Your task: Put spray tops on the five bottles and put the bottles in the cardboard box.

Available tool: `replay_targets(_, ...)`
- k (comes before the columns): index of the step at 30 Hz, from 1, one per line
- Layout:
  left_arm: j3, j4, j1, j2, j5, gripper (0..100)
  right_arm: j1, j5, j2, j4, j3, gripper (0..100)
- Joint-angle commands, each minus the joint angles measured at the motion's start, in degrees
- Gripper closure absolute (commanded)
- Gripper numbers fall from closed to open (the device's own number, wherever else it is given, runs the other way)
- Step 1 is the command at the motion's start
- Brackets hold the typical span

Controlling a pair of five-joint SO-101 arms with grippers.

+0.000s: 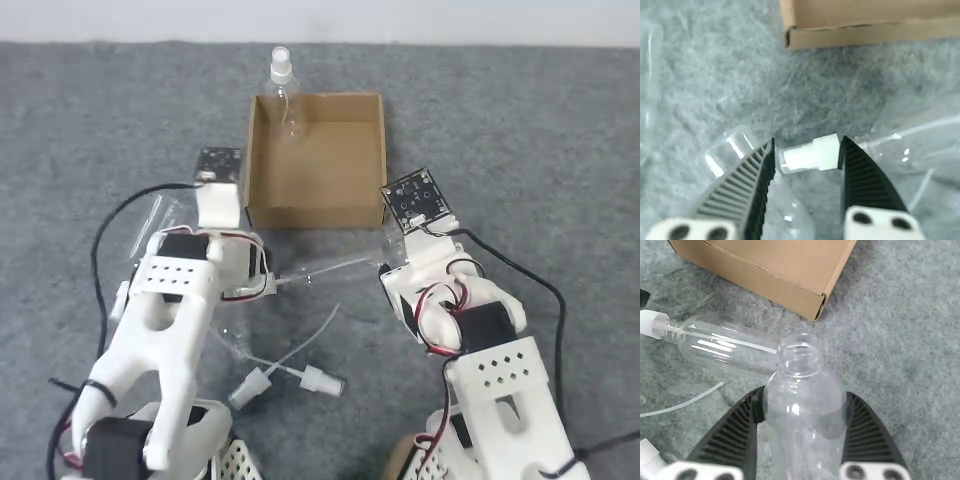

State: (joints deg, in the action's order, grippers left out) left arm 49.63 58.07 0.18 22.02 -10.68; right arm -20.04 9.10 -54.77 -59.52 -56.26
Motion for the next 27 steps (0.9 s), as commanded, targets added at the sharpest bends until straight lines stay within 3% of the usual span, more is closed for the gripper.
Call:
replay_targets(1, -4.53, 3.34, 0.35, 0.18, -12.04, 81, 0.75, -0.09, -1.98, 1.01, 0.26, 90.9)
replay_targets(8, -4.18, 3.25, 3.78, 0.09, -14.68, 81, 0.75, -0.09, -1.98, 1.01, 0.26, 90.9)
replay_targets(17, -4.09, 3.25, 5.01, -0.35, -35.16, 81, 0.75, -0.09, -1.98, 0.92, 0.26, 90.9)
replay_targets(27, 1.89, -4.31, 5.19, -0.44, -43.08, 81, 0.75, -0.09, -1.98, 0.84, 0.26, 90.9)
